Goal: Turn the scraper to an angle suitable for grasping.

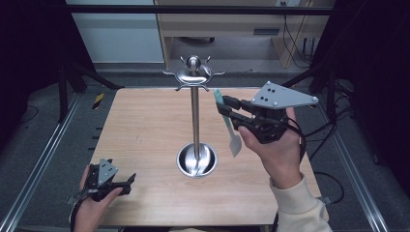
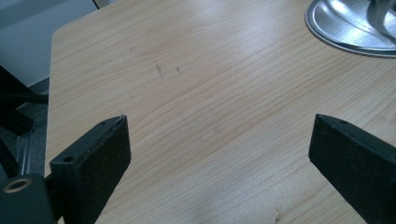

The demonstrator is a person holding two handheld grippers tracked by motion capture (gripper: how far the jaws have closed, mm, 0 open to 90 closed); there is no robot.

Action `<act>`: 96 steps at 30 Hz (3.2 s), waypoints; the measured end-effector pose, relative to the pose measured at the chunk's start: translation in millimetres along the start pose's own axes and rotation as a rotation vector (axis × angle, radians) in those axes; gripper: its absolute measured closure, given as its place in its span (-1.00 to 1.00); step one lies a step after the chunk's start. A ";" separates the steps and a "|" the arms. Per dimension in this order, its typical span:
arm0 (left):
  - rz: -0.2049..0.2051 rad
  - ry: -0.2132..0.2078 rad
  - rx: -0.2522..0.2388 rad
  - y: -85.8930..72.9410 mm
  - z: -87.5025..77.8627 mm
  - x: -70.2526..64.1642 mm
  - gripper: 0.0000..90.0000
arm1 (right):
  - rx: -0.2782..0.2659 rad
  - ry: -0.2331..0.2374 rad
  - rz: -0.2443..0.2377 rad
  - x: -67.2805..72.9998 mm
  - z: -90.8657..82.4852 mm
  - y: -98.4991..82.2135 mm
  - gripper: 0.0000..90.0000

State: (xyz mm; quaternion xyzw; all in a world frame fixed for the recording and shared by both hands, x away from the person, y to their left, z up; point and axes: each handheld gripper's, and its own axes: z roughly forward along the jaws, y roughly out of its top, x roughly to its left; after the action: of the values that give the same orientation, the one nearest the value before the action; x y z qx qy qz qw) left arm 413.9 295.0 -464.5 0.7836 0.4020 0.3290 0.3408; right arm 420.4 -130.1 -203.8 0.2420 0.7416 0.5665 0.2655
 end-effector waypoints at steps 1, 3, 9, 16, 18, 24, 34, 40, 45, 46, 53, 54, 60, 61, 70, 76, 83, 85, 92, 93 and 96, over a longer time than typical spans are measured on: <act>0.001 -0.001 0.002 0.0 0.2 -0.2 -0.89 | -0.001 -0.002 0.001 0.1 0.5 0.4 0.65; 0.007 -0.003 0.005 0.0 0.5 -0.6 -0.90 | 0.001 -0.002 0.002 0.1 1.6 1.1 0.65; 0.010 -0.003 0.010 0.0 1.3 -0.6 -0.90 | -0.001 0.001 0.002 2.3 4.3 2.5 0.65; 0.014 -0.004 0.014 0.0 1.9 -1.1 -0.90 | 0.010 0.002 0.002 3.2 9.6 3.3 0.65; 0.014 -0.004 0.013 0.0 2.0 -1.2 -0.90 | 0.011 -0.004 -0.001 3.7 10.1 3.7 0.65; 0.016 -0.005 0.018 -0.4 2.5 -1.8 -0.90 | 0.016 -0.013 -0.004 4.3 10.9 3.3 0.65; 0.018 -0.008 0.019 -0.2 2.5 -1.7 -0.90 | 0.034 -0.015 -0.007 6.0 15.8 3.1 0.65; 0.019 -0.008 0.019 -0.1 2.6 -1.9 -0.90 | 0.037 -0.019 -0.005 5.6 18.8 2.6 0.64; 0.019 -0.009 0.020 -0.1 2.7 -1.8 -0.90 | 0.040 -0.024 -0.002 4.7 21.9 1.0 0.64; 0.019 -0.009 0.020 -0.1 2.6 -1.7 -0.90 | 0.039 -0.025 -0.001 4.7 22.5 0.7 0.64; 0.019 -0.010 0.021 -0.1 2.6 -1.8 -0.90 | 0.033 -0.025 0.008 4.1 26.3 0.6 0.64; 0.019 -0.011 0.020 -0.1 2.7 -1.8 -0.89 | 0.032 -0.025 0.010 4.1 26.7 0.7 0.64; 0.021 -0.011 0.021 0.0 2.8 -2.1 -0.89 | 0.026 -0.029 0.014 3.7 30.0 0.3 0.64; 0.020 -0.010 0.021 0.0 2.9 -2.2 -0.89 | 0.025 -0.029 0.015 3.7 30.4 0.2 0.64; 0.019 -0.017 0.025 -0.1 3.4 -2.6 -0.89 | 0.014 -0.030 0.021 3.4 33.5 -2.4 0.64; 0.017 -0.013 0.024 -0.3 3.1 -2.0 -0.89 | -0.004 -0.034 0.020 3.3 32.7 -5.2 0.64; 0.019 -0.016 0.025 -0.2 3.2 -2.3 -0.89 | -0.011 -0.033 0.027 4.0 33.9 -6.1 0.64; 0.016 -0.012 0.020 -0.3 2.6 -1.7 -0.89 | -0.014 -0.033 0.030 3.8 34.3 -6.5 0.64; 0.012 -0.010 0.022 -0.7 2.7 -0.8 -0.89 | -0.016 -0.029 0.030 3.3 33.1 -7.0 0.64; 0.012 -0.009 0.021 -0.7 3.1 -1.2 -0.89 | -0.017 -0.028 0.031 3.1 33.2 -7.1 0.64; 0.014 -0.007 0.023 -0.7 3.4 -1.2 -0.89 | -0.023 -0.023 0.036 2.8 34.1 -7.9 0.64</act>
State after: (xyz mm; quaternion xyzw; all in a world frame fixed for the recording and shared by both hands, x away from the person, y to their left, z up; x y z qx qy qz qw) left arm 415.8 293.3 -467.2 0.7914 0.3992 0.3239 0.3308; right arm 440.6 -105.9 -219.2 0.2589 0.7273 0.5770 0.2665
